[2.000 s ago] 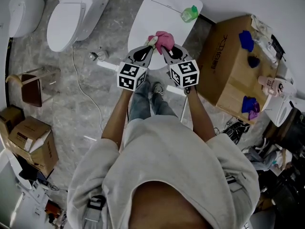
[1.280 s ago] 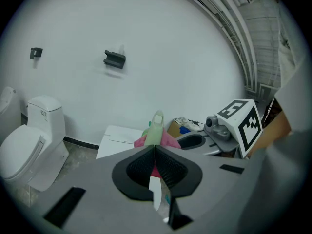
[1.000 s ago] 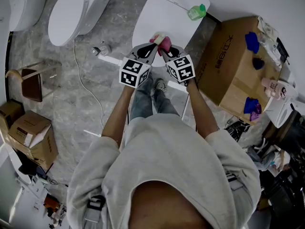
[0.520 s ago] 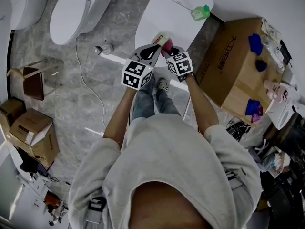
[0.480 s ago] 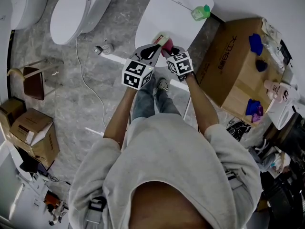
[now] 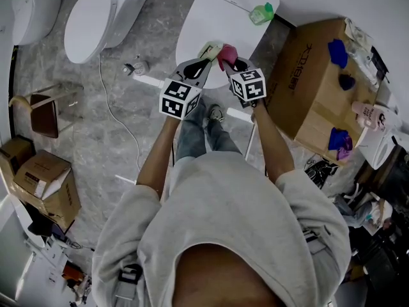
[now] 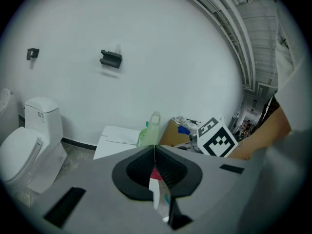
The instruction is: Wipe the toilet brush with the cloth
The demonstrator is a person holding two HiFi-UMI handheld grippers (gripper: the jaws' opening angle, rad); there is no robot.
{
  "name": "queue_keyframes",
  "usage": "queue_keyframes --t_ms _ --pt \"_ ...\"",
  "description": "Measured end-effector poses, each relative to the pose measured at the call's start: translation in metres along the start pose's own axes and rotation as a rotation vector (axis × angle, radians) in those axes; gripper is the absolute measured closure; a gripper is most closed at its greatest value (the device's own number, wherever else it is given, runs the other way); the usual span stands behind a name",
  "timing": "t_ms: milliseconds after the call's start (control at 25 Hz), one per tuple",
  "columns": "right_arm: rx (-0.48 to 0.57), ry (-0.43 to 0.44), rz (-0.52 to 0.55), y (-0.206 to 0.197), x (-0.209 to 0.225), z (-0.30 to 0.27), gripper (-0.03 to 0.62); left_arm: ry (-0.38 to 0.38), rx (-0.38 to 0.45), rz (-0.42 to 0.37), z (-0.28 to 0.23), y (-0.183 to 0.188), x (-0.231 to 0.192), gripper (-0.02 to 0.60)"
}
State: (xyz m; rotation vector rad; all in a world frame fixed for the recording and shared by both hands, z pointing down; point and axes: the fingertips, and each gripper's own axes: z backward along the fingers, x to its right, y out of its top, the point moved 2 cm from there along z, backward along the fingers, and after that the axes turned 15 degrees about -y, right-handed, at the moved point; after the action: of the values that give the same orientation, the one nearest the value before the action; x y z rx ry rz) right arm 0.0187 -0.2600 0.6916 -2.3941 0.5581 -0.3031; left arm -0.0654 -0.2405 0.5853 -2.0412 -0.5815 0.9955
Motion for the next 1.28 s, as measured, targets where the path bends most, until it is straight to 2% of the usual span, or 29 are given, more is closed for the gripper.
queue_keyframes --t_ms 320,480,840,1280 --pt "0.207 0.015 -0.068 0.061 0.010 0.059 0.505 0.009 0.004 -0.020 0.000 0.003 0.006 0.558" --pt "0.250 0.047 -0.093 0.082 0.011 0.067 0.505 0.014 0.009 -0.031 -0.001 0.007 0.005 0.558" --pt "0.282 0.093 -0.078 0.096 -0.003 0.075 0.505 0.011 0.001 -0.047 -0.003 0.012 0.004 0.558" --pt "0.187 0.125 -0.059 0.065 -0.026 0.055 0.505 -0.001 -0.005 -0.042 -0.005 0.011 0.001 0.558"
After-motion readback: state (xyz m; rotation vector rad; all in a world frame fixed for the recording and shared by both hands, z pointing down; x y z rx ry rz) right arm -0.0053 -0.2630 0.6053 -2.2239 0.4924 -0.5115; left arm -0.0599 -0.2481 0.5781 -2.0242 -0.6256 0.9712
